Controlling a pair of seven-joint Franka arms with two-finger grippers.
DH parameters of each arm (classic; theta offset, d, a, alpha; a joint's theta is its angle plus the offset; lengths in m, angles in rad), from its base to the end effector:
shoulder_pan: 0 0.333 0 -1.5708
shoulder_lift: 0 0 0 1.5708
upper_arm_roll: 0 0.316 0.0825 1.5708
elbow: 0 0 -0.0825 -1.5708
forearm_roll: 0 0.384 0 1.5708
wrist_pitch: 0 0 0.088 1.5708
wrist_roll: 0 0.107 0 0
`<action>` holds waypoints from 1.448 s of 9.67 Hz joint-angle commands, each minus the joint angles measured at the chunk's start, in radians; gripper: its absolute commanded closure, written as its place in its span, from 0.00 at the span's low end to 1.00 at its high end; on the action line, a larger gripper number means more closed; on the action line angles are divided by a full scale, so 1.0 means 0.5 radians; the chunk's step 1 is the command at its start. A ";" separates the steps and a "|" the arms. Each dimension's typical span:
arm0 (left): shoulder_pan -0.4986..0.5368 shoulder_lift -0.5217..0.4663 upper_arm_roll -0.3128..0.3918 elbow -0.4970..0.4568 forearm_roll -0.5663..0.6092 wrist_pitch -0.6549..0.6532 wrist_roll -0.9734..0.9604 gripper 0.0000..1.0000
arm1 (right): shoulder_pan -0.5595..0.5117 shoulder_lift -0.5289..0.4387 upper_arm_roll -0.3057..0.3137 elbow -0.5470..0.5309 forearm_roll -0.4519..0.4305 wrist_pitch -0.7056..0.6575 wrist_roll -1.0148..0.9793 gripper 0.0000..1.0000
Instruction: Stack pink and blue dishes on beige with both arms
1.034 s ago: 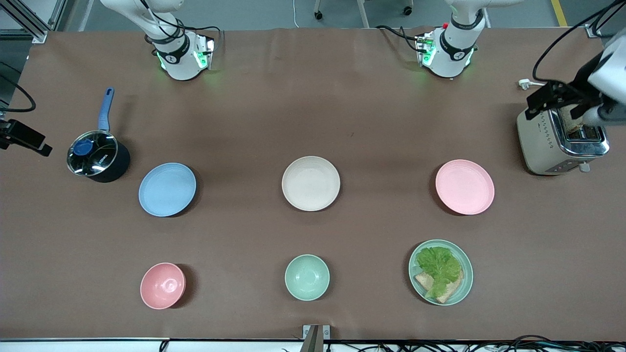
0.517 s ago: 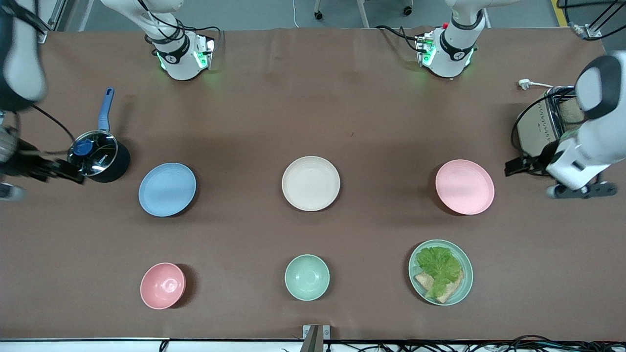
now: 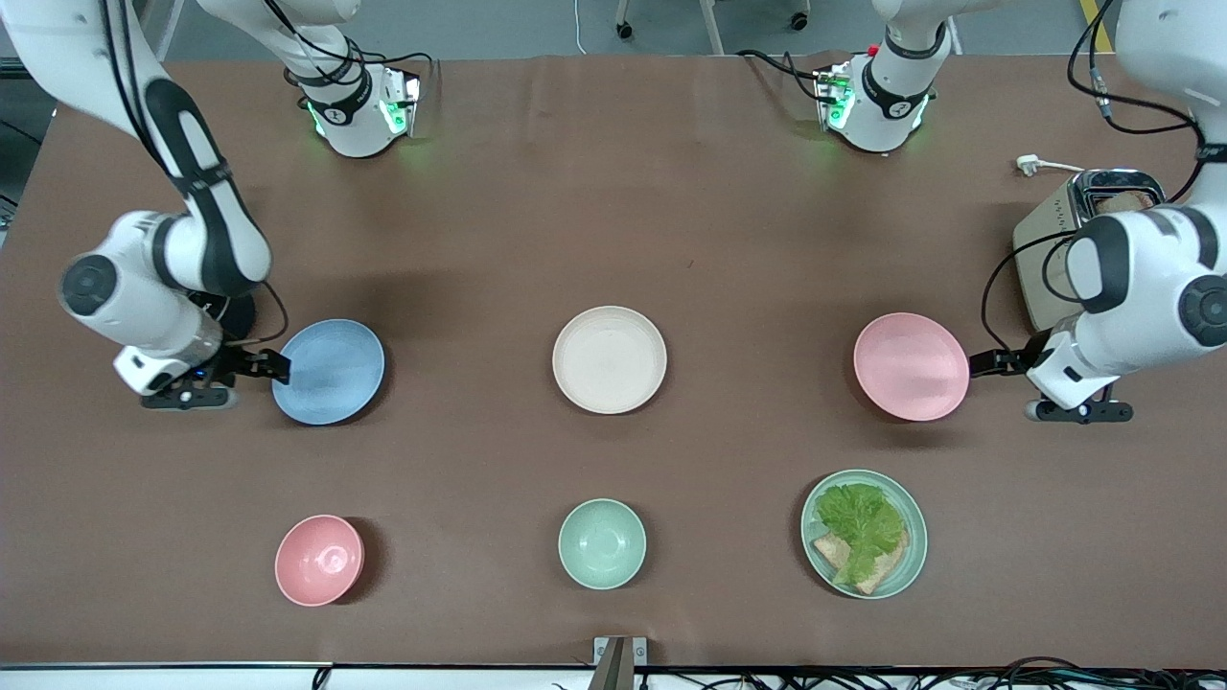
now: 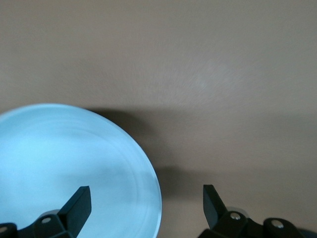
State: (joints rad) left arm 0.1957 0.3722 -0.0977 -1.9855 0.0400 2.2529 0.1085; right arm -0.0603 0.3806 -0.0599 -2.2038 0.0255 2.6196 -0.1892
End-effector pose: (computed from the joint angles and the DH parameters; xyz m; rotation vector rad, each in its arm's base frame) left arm 0.5946 0.0613 0.2690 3.1206 -0.0507 -0.1585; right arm 0.5547 -0.0679 0.2100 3.1256 0.0810 0.0536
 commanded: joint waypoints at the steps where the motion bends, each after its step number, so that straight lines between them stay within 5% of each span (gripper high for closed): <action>1: 0.038 0.120 -0.016 -0.124 0.037 0.255 0.028 0.15 | -0.020 0.015 0.009 -0.044 0.019 0.056 -0.051 0.01; 3: 0.087 0.228 -0.022 -0.125 0.040 0.335 0.074 0.30 | -0.027 0.027 0.016 -0.075 0.071 0.053 -0.048 0.16; 5: 0.090 0.262 -0.028 -0.125 0.037 0.338 0.099 0.54 | -0.030 0.049 0.016 -0.072 0.136 0.041 -0.045 0.43; 6: 0.090 0.283 -0.032 -0.125 0.034 0.339 0.099 0.60 | -0.039 0.049 0.016 -0.072 0.148 0.035 -0.045 0.48; 7: 0.090 0.283 -0.035 -0.125 0.034 0.339 0.099 0.72 | -0.045 0.055 0.016 -0.069 0.151 0.032 -0.045 0.48; 8: 0.090 0.283 -0.038 -0.125 0.028 0.339 0.102 0.97 | -0.057 0.070 0.022 -0.069 0.161 0.035 -0.045 0.52; 12: 0.093 0.237 -0.139 -0.112 0.015 0.320 0.114 1.00 | -0.057 0.095 0.022 -0.050 0.262 0.016 -0.051 0.99; 14: 0.115 0.134 -0.243 -0.100 -0.033 0.259 0.111 1.00 | -0.054 0.086 0.013 0.160 0.298 -0.420 -0.063 1.00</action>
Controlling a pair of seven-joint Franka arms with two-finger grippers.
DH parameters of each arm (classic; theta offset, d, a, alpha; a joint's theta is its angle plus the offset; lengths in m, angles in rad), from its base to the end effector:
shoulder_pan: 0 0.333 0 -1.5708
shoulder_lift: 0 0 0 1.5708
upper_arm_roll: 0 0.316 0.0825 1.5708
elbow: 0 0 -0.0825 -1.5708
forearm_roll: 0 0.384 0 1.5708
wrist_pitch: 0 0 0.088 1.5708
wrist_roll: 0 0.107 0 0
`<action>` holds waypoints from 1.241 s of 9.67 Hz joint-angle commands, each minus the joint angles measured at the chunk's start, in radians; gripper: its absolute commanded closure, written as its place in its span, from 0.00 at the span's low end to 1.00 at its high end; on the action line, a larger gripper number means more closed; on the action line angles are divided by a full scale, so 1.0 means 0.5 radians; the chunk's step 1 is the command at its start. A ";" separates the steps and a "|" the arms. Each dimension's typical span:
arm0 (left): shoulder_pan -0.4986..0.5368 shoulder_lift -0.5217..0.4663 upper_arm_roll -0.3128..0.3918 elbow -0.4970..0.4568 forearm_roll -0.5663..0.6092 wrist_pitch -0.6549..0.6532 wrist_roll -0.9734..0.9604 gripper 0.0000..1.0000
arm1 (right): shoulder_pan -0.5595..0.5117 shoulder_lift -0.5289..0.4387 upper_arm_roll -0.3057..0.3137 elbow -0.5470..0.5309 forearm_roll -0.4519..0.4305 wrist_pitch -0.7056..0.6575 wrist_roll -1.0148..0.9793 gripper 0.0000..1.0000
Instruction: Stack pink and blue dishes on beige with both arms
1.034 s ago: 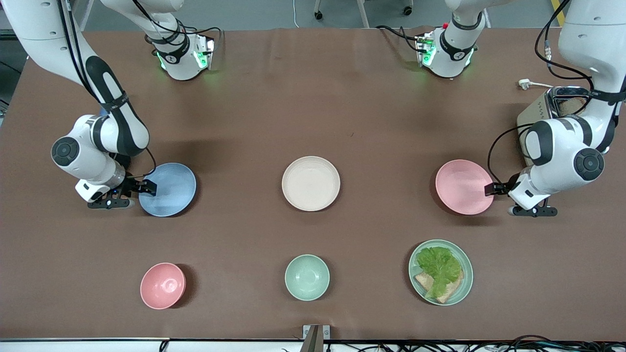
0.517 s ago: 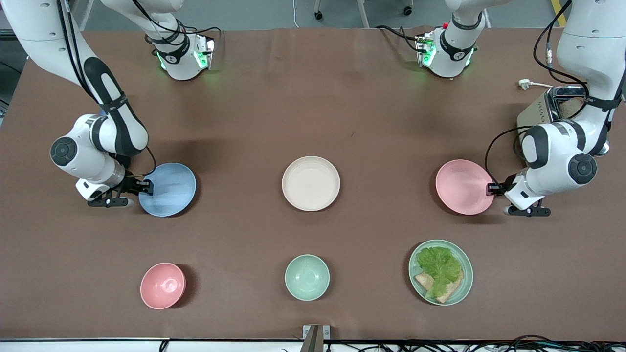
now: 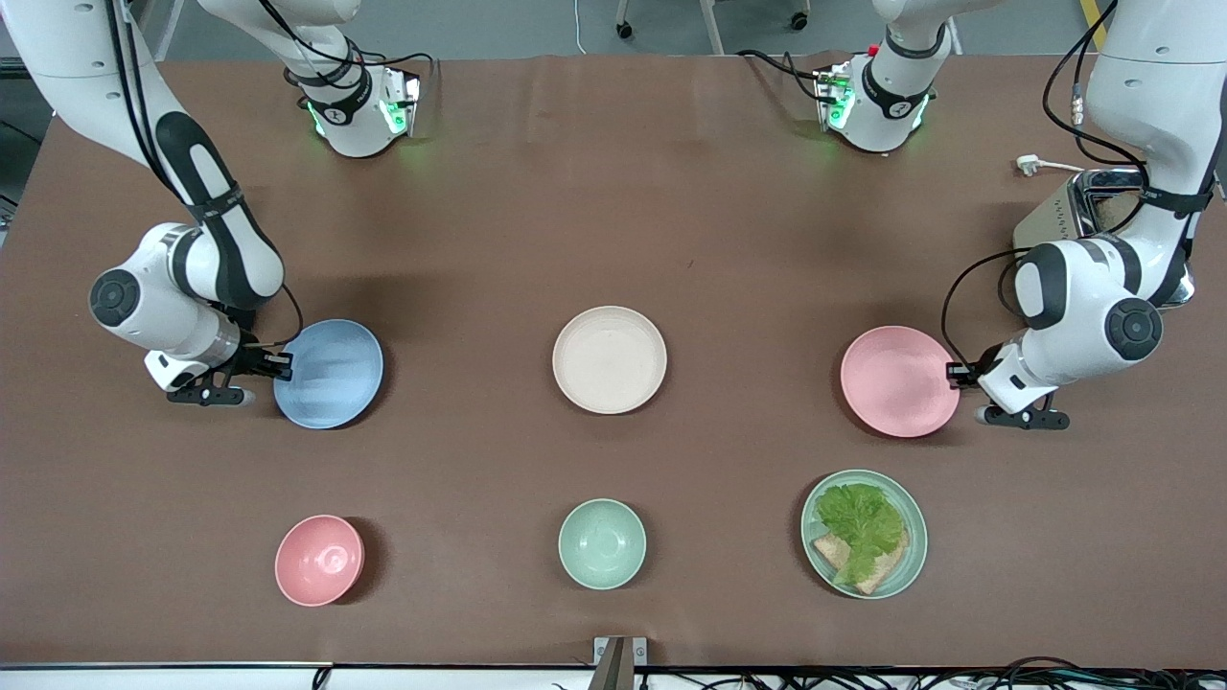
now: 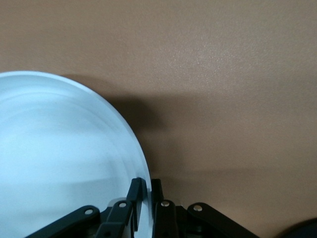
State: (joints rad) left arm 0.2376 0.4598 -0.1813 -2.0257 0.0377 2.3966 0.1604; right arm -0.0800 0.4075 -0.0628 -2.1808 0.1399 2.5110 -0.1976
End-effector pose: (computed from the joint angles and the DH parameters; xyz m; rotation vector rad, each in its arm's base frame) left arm 0.5918 0.0352 0.2155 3.0694 -0.1808 -0.1139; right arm 0.5466 -0.0803 0.1940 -3.0737 0.0879 0.1000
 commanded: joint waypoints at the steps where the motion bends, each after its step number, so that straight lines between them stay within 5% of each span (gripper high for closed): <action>1: 0.058 -0.149 -0.204 -0.014 -0.184 -0.117 0.004 1.00 | -0.006 0.017 0.015 0.173 0.076 -0.327 -0.056 1.00; 3: 0.059 -0.333 -0.361 0.041 -0.403 -0.356 -0.038 1.00 | 0.006 -0.032 0.015 0.280 0.076 -0.480 -0.059 1.00; 6: 0.007 -0.328 -0.744 0.075 -0.499 -0.351 -0.619 1.00 | 0.022 -0.176 0.015 0.578 0.076 -0.901 -0.034 1.00; 10: -0.480 -0.083 -0.785 0.100 -0.480 0.031 -1.329 1.00 | 0.089 -0.251 0.027 1.120 0.076 -1.526 0.036 1.00; 12: -0.726 0.068 -0.739 0.094 -0.408 0.298 -1.590 1.00 | 0.148 -0.299 0.082 1.202 0.125 -1.680 0.262 1.00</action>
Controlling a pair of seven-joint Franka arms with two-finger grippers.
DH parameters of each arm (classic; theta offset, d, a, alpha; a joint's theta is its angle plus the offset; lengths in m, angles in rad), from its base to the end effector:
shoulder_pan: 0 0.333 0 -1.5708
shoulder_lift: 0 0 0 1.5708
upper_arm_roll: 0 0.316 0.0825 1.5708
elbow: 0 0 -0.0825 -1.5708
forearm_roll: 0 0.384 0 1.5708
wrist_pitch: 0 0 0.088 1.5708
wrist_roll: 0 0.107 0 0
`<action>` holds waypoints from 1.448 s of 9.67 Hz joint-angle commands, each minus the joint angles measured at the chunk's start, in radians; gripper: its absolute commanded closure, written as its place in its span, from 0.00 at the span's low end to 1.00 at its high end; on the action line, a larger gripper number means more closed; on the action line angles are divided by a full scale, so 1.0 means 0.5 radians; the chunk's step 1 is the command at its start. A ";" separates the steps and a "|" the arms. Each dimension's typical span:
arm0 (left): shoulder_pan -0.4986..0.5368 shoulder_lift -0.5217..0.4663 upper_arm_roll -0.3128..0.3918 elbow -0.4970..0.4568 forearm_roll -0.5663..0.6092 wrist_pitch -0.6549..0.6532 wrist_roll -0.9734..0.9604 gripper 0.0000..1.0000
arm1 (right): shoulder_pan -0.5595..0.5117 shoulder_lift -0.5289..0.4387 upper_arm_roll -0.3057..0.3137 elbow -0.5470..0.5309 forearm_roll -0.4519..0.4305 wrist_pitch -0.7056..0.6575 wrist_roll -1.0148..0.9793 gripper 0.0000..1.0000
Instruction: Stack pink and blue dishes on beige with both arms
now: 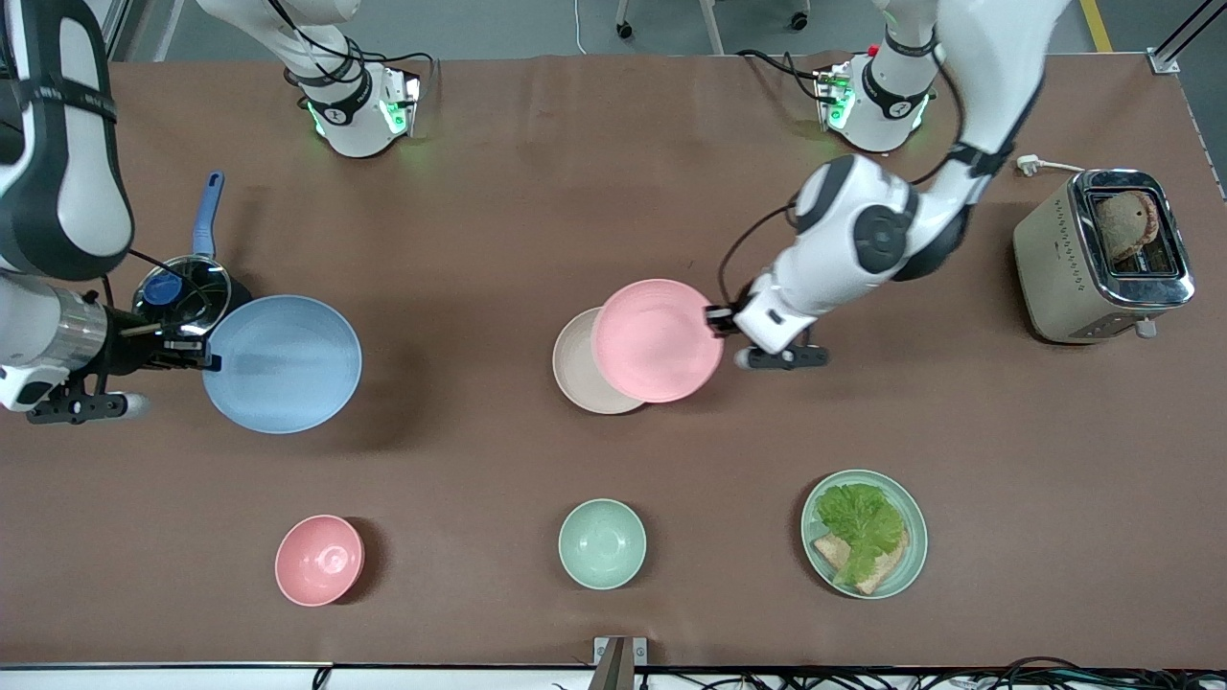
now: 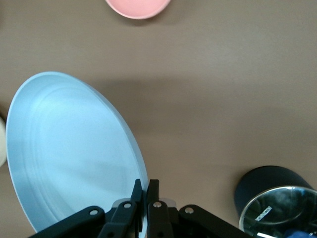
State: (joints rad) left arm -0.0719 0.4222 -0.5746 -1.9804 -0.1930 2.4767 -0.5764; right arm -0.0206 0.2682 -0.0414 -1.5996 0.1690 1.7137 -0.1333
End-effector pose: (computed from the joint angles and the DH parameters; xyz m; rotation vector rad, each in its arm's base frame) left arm 0.5084 -0.3608 0.2980 2.7733 0.1825 -0.1376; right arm 0.6254 -0.0207 0.4643 -2.9659 -0.0518 0.2050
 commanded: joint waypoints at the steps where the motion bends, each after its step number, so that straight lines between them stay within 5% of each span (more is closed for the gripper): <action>1: -0.141 0.213 0.060 0.006 0.222 0.221 -0.242 1.00 | 0.032 -0.039 0.122 0.036 0.273 -0.071 0.256 1.00; 3: -0.145 0.327 0.060 0.018 0.480 0.274 -0.436 1.00 | 0.145 -0.030 0.275 -0.110 0.282 0.170 0.438 1.00; 8: -0.200 0.496 0.063 0.052 0.521 0.474 -0.495 0.99 | 0.311 -0.015 0.570 -0.448 0.285 0.539 0.674 0.99; 9: -0.200 0.509 0.063 0.064 0.521 0.474 -0.546 0.79 | 0.329 0.012 0.607 -0.488 0.285 0.594 0.675 0.99; 10: -0.200 0.515 0.063 0.092 0.524 0.471 -0.632 0.29 | 0.363 0.013 0.614 -0.586 0.285 0.728 0.675 0.99; 11: -0.188 0.497 0.063 0.095 0.539 0.450 -0.651 0.00 | 0.415 0.016 0.617 -0.666 0.288 0.863 0.690 0.99; 12: -0.157 0.451 0.063 0.098 0.573 0.419 -0.651 0.00 | 0.476 0.025 0.617 -0.700 0.291 0.947 0.742 0.99; 14: -0.044 0.237 0.060 0.272 0.695 -0.100 -0.645 0.00 | 0.547 0.107 0.617 -0.697 0.294 1.078 0.794 0.99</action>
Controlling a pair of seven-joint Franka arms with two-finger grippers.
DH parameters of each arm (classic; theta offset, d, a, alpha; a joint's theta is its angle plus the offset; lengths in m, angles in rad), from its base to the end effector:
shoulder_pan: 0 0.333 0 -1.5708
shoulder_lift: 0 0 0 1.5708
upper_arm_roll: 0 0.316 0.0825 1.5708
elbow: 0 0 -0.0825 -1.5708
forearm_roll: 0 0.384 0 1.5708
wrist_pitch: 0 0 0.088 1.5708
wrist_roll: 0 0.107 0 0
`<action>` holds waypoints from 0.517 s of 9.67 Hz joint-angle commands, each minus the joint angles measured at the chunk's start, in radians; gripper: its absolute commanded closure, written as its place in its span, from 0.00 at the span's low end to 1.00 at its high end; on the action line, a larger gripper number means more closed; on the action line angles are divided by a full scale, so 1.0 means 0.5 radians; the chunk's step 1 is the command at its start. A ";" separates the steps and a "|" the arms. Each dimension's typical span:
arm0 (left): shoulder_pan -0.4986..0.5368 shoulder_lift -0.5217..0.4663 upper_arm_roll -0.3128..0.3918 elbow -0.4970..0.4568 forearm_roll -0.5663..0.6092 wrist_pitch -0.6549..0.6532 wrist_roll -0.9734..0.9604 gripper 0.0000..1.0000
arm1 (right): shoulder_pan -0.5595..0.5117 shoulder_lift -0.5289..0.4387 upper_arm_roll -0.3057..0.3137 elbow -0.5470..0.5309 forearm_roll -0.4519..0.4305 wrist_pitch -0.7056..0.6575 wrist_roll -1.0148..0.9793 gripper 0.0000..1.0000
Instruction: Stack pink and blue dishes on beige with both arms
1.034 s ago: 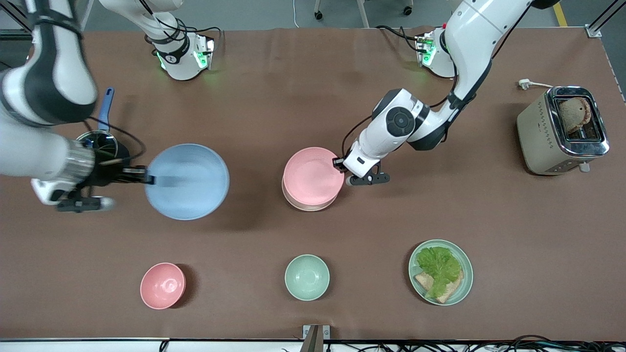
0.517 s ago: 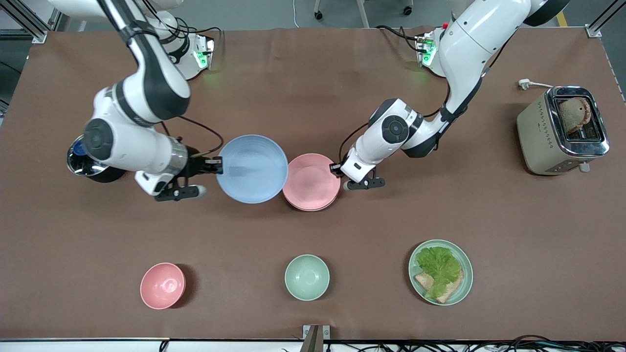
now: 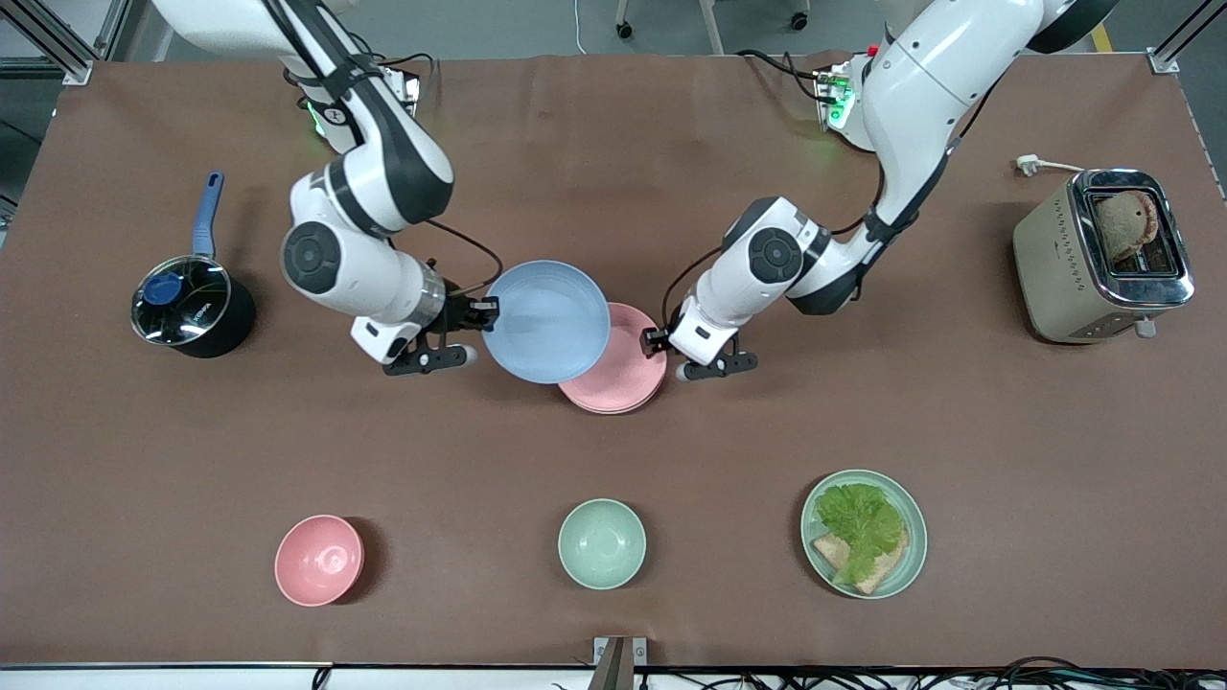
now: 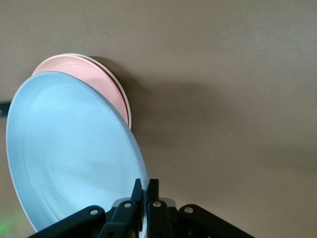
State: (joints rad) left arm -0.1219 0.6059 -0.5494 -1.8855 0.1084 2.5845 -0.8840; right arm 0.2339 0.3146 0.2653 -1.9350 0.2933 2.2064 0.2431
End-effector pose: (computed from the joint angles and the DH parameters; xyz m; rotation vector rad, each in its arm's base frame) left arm 0.5257 -0.3867 0.2433 2.8281 0.3324 -0.0396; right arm 0.5355 0.2949 0.3286 -2.8534 -0.0932 0.2148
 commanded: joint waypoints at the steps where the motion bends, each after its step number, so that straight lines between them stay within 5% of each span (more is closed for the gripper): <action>1: 0.084 -0.205 0.013 0.272 0.139 -0.671 -0.024 0.00 | 0.081 0.070 0.003 -0.023 0.045 0.176 0.096 0.99; 3: 0.206 -0.248 0.007 0.722 0.301 -1.340 0.083 0.00 | 0.179 0.162 0.003 -0.008 0.045 0.339 0.191 0.99; 5: 0.335 -0.343 0.007 0.978 0.390 -1.661 0.404 0.00 | 0.219 0.227 0.003 -0.002 0.048 0.425 0.213 0.99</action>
State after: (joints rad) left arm 0.0177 0.4178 -0.5469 -1.4552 0.2711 1.8266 -0.7612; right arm 0.3353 0.4200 0.2667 -1.9362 0.2935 2.3988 0.3375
